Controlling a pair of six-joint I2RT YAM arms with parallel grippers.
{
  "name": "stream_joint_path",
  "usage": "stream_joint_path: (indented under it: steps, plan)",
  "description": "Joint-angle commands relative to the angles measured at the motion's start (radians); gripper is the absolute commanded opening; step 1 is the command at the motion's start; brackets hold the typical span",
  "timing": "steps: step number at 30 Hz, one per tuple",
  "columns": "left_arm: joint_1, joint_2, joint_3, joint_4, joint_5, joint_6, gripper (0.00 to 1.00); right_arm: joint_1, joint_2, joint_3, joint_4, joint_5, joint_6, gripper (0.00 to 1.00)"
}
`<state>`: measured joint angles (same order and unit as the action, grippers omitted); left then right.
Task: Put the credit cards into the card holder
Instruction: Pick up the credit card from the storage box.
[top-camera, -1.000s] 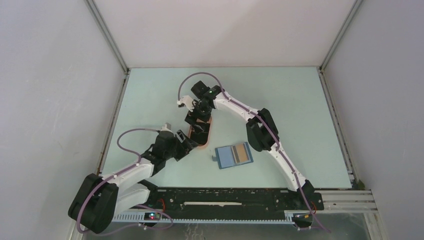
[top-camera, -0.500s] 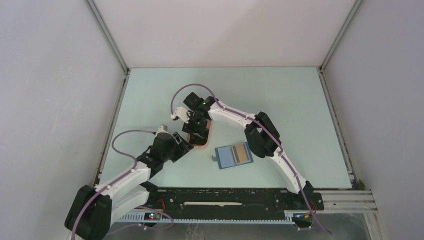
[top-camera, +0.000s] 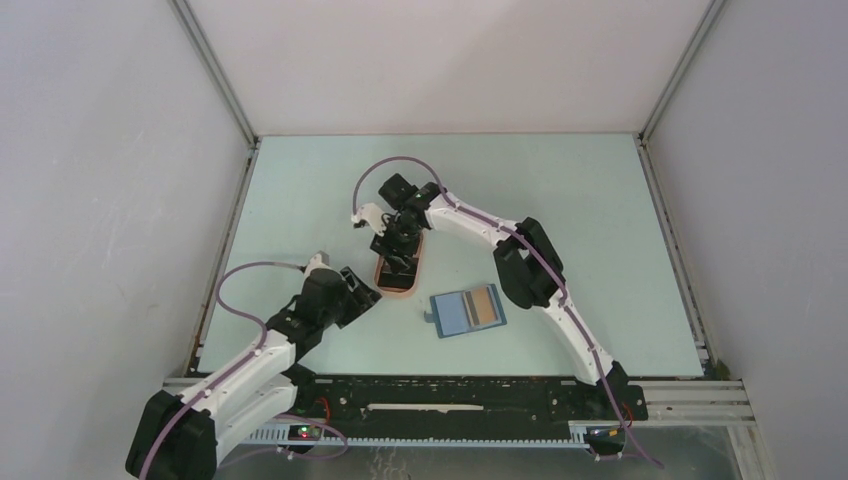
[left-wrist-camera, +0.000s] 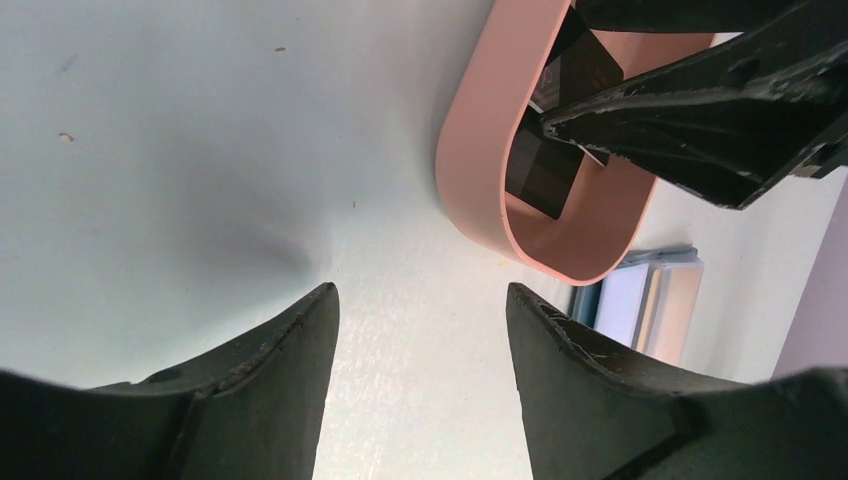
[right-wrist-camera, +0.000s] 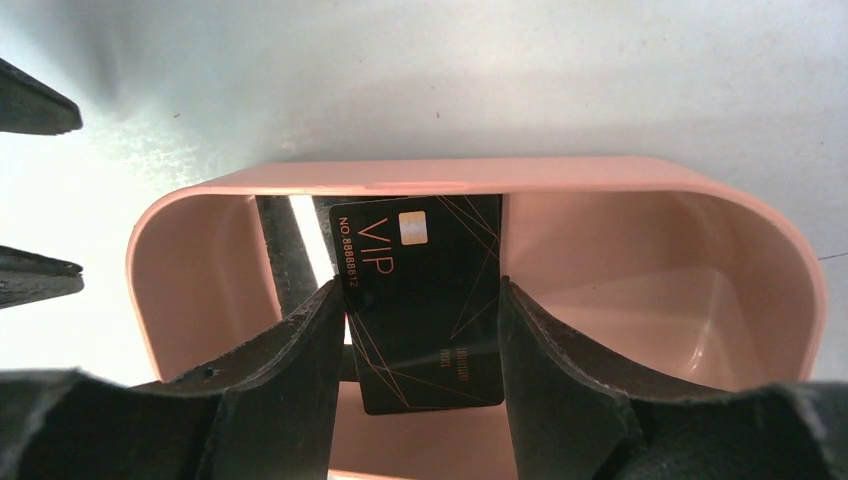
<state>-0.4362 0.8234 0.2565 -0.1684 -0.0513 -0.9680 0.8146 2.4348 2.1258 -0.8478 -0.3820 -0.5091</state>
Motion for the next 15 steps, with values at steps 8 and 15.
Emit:
stream_joint_path:
  steps: [8, 15]
  plan:
    - [0.004, -0.064, 0.044, 0.037, 0.016, -0.007, 0.67, -0.086, 0.068, 0.109, -0.144, -0.224, 0.076, 0.44]
    - [0.004, -0.141, 0.056, 0.129, 0.011, -0.087, 0.65, -0.104, 0.109, 0.167, -0.188, -0.284, 0.089, 0.44]
